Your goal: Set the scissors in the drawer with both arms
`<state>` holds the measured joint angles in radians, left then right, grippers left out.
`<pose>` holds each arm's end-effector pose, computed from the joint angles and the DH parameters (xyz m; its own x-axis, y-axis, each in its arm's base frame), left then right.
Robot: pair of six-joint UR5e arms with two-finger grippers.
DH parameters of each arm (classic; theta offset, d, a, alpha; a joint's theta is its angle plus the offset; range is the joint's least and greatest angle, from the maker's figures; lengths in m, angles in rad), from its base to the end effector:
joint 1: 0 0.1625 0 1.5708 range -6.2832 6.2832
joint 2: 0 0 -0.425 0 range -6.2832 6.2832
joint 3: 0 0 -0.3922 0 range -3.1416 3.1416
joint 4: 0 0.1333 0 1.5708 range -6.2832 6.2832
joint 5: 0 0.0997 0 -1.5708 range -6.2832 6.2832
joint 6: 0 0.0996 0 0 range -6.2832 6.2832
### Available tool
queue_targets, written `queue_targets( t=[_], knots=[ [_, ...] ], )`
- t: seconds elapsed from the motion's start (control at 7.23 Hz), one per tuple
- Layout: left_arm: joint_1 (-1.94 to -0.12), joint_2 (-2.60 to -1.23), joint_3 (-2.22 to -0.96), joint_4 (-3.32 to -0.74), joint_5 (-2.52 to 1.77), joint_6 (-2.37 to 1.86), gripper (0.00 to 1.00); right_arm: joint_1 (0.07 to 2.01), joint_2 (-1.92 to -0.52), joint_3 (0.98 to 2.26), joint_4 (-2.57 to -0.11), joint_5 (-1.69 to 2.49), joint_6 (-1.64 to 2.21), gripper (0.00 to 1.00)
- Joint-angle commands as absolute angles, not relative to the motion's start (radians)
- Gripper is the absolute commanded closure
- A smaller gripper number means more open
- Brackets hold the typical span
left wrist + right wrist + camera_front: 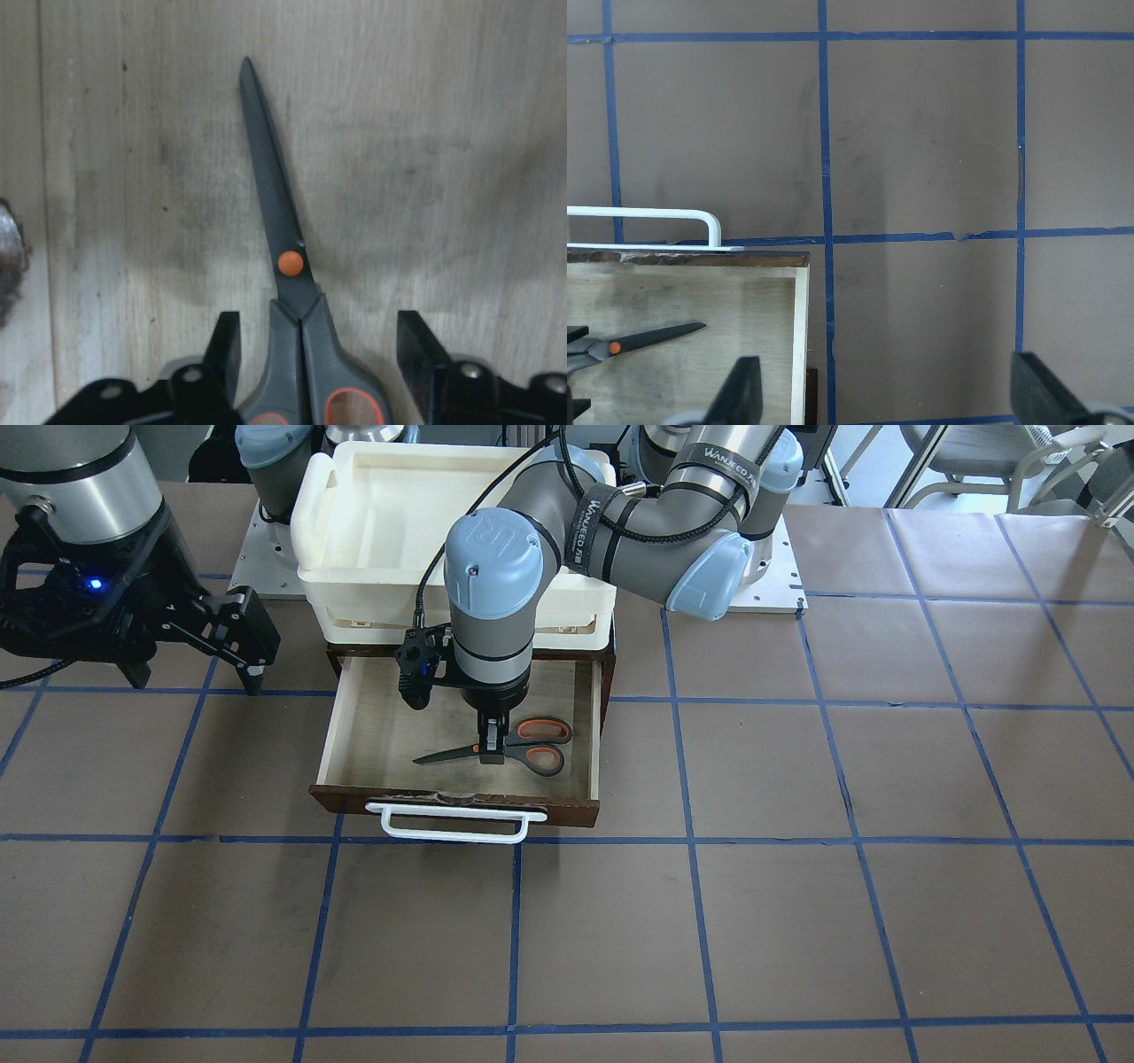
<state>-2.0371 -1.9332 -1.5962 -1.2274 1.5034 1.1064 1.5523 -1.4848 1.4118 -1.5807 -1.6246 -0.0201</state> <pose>-0.3988 -0.4810 0.3079 0.0018 0.9976 0.0698 0.9992 0.0010 -0.0403 0.1180 -0.5375 0.5237 -0.9985 0.0029 0.0552 -0.0016 0.9967 -0.0817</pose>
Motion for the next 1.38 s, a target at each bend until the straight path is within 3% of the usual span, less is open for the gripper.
queue_targets(
  t=[0.0,0.28,0.69,0.97,1.25],
  knots=[
    [-2.033,-1.912,-1.586,-1.230,1.506,1.106,0.07,1.551,-1.497,1.413,-1.578,-1.556,-0.037,0.00],
    [-1.996,-1.846,-1.539,-1.250,1.503,1.048,0.07,1.552,-1.506,1.413,-1.527,-1.549,-0.022,0.00],
    [-1.785,-1.728,-1.494,-1.467,1.471,1.022,0.07,1.552,-1.511,1.413,-1.519,-1.536,-0.021,0.00],
    [-1.685,-1.675,-1.499,-1.479,1.497,0.679,0.07,1.554,-1.512,1.413,-1.487,-1.531,-0.020,0.00],
    [-1.675,-1.660,-1.508,-1.473,1.502,0.358,0.00,1.555,-1.520,1.413,-1.485,-1.532,-0.017,0.00]
  ],
)
